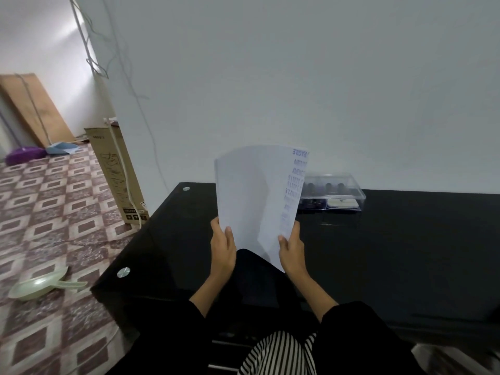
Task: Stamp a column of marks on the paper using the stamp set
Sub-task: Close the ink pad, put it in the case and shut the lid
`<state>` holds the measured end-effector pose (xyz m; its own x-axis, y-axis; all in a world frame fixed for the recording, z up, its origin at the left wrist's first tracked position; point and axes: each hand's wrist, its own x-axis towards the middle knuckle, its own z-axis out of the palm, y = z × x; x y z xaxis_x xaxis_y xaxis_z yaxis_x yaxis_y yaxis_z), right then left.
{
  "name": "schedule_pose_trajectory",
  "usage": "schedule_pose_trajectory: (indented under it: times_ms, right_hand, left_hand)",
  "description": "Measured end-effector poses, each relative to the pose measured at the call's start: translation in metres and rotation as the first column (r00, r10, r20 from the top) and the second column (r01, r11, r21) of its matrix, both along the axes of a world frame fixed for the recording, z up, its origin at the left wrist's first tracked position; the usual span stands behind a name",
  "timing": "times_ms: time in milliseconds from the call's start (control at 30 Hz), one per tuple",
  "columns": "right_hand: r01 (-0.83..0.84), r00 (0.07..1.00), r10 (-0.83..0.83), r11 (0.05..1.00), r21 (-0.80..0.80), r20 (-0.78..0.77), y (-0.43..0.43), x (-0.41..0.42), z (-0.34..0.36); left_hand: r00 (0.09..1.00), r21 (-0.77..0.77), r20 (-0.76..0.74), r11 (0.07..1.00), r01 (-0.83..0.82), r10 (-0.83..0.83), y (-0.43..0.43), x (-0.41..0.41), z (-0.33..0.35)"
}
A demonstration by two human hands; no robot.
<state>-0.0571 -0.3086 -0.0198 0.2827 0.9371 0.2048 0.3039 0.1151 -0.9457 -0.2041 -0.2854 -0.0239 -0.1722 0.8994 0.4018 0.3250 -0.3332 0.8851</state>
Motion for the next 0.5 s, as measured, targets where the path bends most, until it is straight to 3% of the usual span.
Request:
schedule_pose_trajectory:
  times_ms: [167,500]
  right_hand:
    - [-0.013,0.999,0.016,0.996,-0.088,0.029,0.000,0.006,-0.014]
    - [0.023,0.993,-0.010,0.994,-0.107,0.117,0.054,0.028,0.008]
  left_hand:
    - [0.999,-0.068,-0.027,0.997,-0.029,0.028,-0.002,0.003,-0.014]
    - [0.984,-0.158,-0.068,0.972,-0.176,0.167,0.062,0.001,0.014]
